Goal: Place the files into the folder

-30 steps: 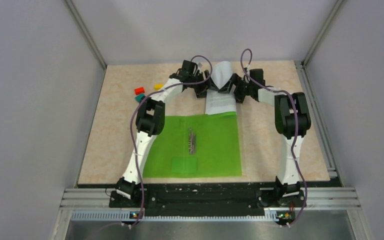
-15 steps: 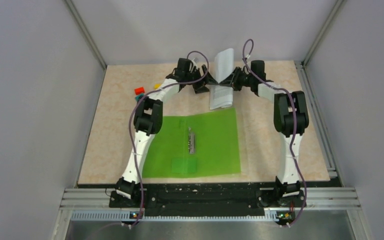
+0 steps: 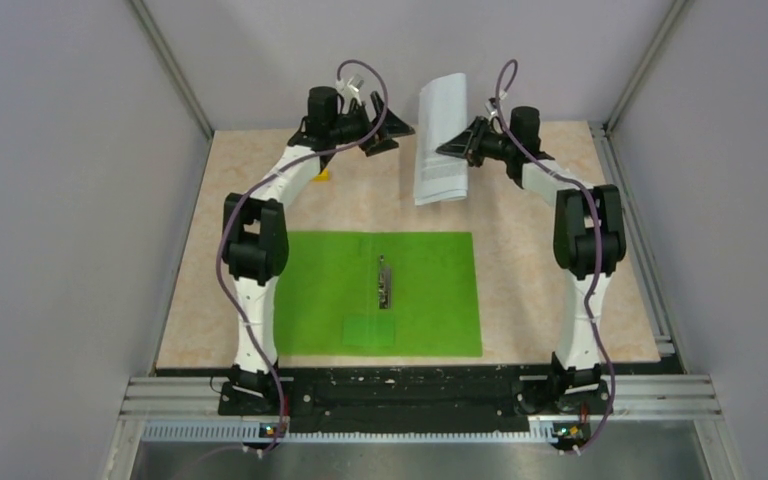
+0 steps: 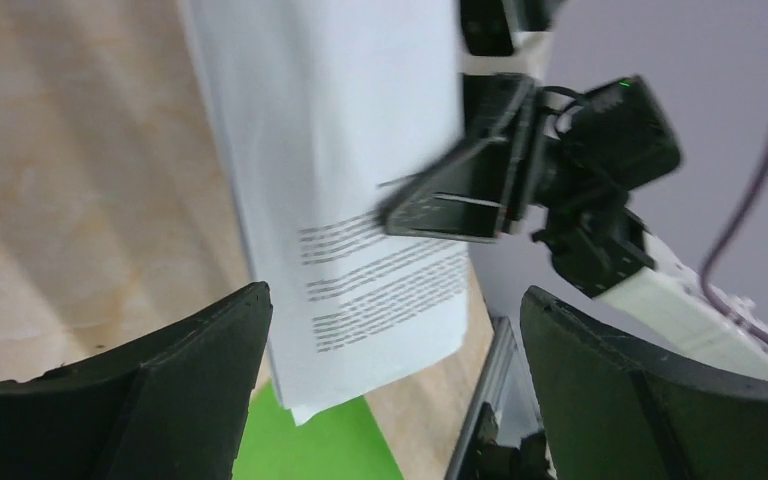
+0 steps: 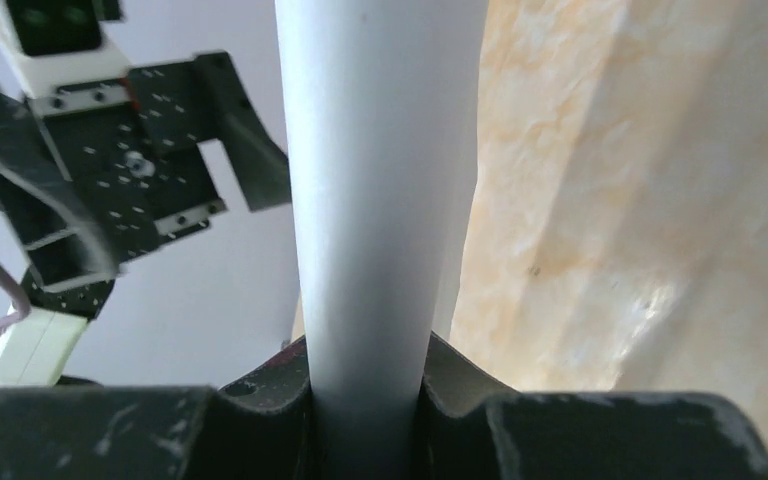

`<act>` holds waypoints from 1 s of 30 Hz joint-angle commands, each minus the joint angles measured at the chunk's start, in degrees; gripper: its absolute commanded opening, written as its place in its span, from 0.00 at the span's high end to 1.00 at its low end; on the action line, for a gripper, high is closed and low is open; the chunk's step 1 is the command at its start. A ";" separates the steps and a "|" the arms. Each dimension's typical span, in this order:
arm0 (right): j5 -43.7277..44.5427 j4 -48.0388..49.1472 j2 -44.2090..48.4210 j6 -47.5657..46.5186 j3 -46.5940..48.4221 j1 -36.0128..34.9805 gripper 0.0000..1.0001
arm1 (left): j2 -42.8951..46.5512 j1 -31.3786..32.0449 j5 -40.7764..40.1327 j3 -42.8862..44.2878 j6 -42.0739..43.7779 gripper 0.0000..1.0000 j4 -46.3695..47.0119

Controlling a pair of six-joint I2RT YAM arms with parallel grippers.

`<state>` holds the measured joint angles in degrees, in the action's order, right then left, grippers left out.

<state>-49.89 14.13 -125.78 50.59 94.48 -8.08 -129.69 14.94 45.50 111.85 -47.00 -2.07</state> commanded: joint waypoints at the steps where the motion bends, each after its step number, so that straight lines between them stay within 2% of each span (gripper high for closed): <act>1: -6.94 12.60 11.15 7.55 -7.10 -0.16 0.80 | 11.43 0.70 8.18 -7.48 -1.83 0.01 12.46; 4: -9.05 16.31 16.92 10.18 -12.43 -0.95 0.79 | 17.47 0.71 9.00 -14.30 0.98 0.01 11.26; 10: -10.32 17.68 28.60 10.66 -20.87 -4.59 0.79 | 27.81 0.71 10.00 -24.83 3.04 0.01 11.67; 13: -10.61 17.42 32.74 10.86 -23.35 -6.03 0.78 | 31.77 0.71 11.33 -28.63 1.43 0.01 12.90; 15: -10.89 16.52 34.62 10.60 -23.86 -7.20 0.78 | 33.85 0.78 13.55 -31.61 -3.09 0.02 19.02; 19: -10.02 10.28 37.11 6.87 -23.01 -8.80 0.78 | 37.50 0.78 15.68 -36.77 -14.94 0.02 34.49; 22: -8.98 5.97 38.08 4.29 -22.14 -8.97 0.78 | 39.25 1.41 15.98 -38.04 -19.26 0.02 39.60; 24: -8.68 3.79 38.25 2.61 -21.74 -9.22 0.78 | 40.07 1.99 15.83 -38.22 -19.88 0.03 40.17; 30: -5.75 -5.67 38.59 -4.00 -19.97 -9.16 0.78 | 41.22 2.55 15.41 -37.78 -17.49 0.17 35.70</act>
<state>-57.87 14.74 -90.02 52.82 71.35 -16.86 -91.15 17.04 60.27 74.02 -64.66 31.46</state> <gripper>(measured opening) 0.221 0.869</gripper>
